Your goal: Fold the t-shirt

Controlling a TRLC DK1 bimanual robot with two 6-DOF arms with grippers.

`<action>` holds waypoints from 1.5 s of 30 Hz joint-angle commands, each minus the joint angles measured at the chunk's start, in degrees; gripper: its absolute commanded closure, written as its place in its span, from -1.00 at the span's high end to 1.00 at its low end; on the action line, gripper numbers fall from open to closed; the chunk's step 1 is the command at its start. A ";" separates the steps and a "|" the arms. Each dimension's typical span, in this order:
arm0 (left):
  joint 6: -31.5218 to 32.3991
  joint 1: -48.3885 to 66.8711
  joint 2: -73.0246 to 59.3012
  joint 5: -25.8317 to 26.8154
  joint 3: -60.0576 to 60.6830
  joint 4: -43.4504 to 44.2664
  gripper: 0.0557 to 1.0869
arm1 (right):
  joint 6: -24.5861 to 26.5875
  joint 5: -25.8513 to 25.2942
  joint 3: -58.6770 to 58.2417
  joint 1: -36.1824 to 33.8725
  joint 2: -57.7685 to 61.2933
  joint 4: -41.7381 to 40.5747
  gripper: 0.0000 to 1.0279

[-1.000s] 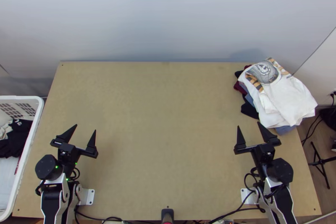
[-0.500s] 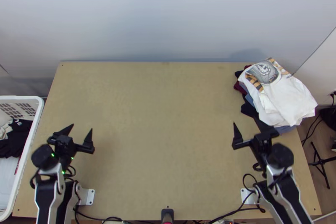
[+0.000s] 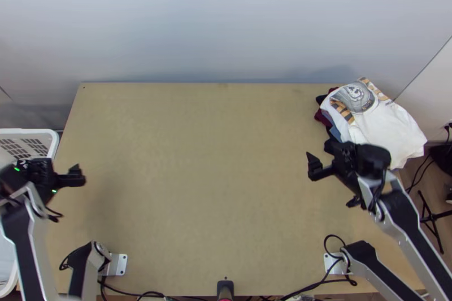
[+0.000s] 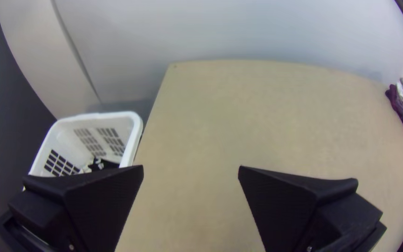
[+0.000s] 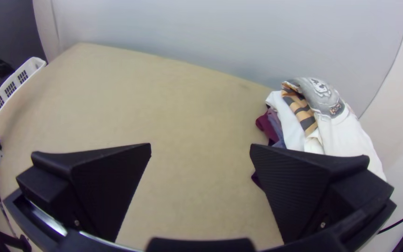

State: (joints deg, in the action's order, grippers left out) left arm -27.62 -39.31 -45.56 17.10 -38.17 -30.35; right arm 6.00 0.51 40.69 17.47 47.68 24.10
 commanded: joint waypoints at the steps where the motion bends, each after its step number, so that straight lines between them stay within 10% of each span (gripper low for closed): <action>1: -10.18 -15.27 -19.92 1.79 -10.69 -7.44 0.92 | -0.37 1.16 13.37 0.81 9.98 11.76 0.92; 18: -20.64 -28.63 -60.70 -5.68 -37.24 -5.34 0.92 | -0.81 1.16 23.39 -0.25 15.42 18.35 0.91; 45: -16.59 -27.14 -113.35 -18.16 -92.34 -13.25 0.80 | -0.73 -5.26 34.64 -4.38 19.64 33.03 0.90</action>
State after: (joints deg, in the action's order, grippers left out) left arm -47.05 -66.87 -146.78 0.95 -117.16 -39.75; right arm 4.32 -2.22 74.83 14.52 67.18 55.61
